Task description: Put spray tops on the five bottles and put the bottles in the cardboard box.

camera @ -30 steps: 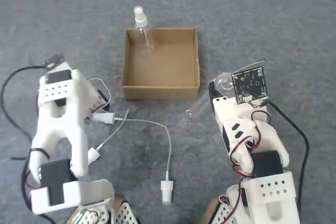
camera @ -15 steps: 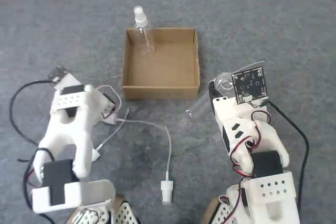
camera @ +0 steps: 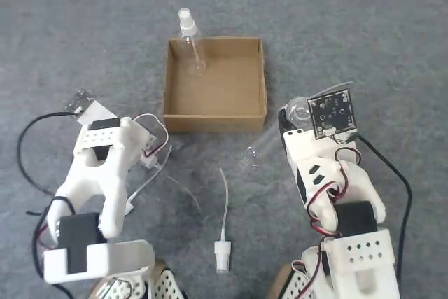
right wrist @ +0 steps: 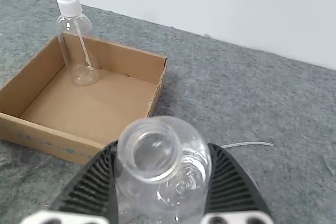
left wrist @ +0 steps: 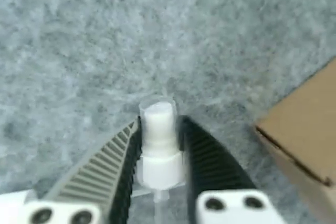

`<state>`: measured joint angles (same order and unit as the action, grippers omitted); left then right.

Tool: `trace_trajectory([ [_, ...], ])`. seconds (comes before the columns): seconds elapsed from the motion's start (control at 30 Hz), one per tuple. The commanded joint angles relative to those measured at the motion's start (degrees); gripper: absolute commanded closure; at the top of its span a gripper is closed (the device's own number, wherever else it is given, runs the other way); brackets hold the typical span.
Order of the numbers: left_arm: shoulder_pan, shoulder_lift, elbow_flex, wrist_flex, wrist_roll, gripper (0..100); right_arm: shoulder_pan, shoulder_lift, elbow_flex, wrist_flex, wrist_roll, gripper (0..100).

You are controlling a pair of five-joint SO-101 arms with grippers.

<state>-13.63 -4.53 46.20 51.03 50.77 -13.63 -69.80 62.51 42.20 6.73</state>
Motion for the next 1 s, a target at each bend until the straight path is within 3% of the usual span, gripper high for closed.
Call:
trace_trajectory([
  [0.0,0.18,-0.44,0.31,-1.32,0.7,98,-0.4,-1.54,-0.62,-0.84,0.97,99.3],
  [0.3,0.09,-1.58,-0.48,-0.97,0.62,99,-0.57,-1.54,-0.18,-1.01,1.05,99.3],
  [0.6,0.0,-15.38,-9.54,11.69,0.53,99,-1.27,-1.54,-0.18,-0.84,1.05,99.3],
  [0.8,0.0,-28.13,-9.63,11.96,0.53,99,-9.71,-1.54,-0.53,3.38,1.58,99.3],
  [0.97,-4.04,-34.11,-9.89,11.6,1.14,99,-16.66,-1.45,-0.44,6.2,4.75,99.3],
])
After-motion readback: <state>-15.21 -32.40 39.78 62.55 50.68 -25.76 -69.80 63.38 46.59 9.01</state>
